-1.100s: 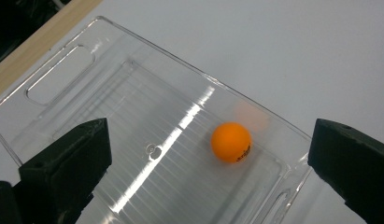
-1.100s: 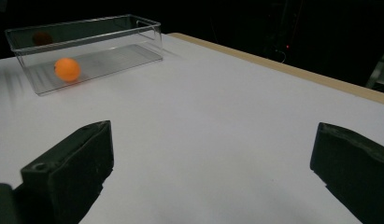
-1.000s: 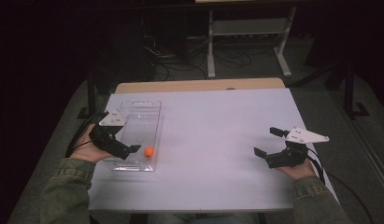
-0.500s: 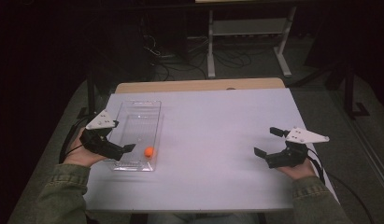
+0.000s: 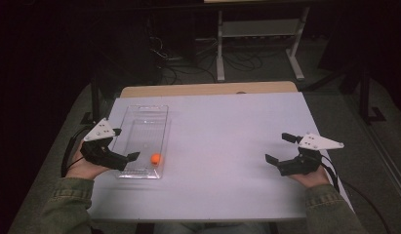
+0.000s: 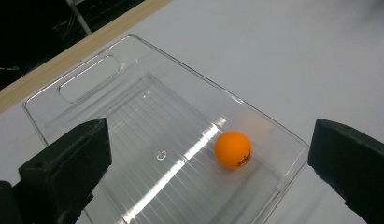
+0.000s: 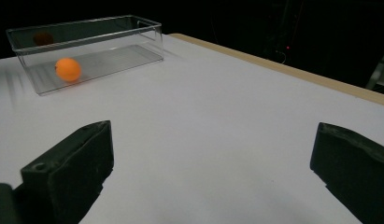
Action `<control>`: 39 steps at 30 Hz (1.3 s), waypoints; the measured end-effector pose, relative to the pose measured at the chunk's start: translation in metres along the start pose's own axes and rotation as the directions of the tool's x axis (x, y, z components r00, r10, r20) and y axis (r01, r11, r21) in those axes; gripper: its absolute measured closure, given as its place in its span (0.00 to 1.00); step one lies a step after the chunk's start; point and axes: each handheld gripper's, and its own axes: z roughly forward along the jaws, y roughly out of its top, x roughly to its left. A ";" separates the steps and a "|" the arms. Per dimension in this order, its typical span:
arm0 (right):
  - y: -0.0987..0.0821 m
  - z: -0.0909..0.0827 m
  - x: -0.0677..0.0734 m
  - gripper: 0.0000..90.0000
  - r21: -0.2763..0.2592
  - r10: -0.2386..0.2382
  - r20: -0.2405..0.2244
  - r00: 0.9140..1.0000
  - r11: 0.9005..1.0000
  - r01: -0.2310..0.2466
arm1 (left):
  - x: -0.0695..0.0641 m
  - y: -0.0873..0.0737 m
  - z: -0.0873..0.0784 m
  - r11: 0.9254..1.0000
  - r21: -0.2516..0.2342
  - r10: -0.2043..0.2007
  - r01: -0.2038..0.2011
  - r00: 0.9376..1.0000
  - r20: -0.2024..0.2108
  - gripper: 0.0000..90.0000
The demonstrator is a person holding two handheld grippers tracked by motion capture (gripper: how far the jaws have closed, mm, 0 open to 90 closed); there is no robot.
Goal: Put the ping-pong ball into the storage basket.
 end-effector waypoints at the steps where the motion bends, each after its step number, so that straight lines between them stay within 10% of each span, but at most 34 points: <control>1: 0.000 0.000 0.000 0.00 0.000 -0.002 0.000 1.000 1.000 0.002 | 0.000 -0.001 0.000 1.000 -0.005 -0.005 0.005 1.000 -0.004 0.00; 32: 0.000 0.001 0.001 0.00 0.004 -0.008 0.001 1.000 1.000 0.008 | -0.003 -0.046 0.004 0.990 -0.125 -0.070 0.065 0.997 -0.030 0.00; 39: 0.000 0.001 0.001 0.00 0.005 -0.007 0.000 1.000 1.000 0.007 | 0.000 -0.061 0.000 0.972 -0.191 -0.144 0.138 0.989 -0.015 0.00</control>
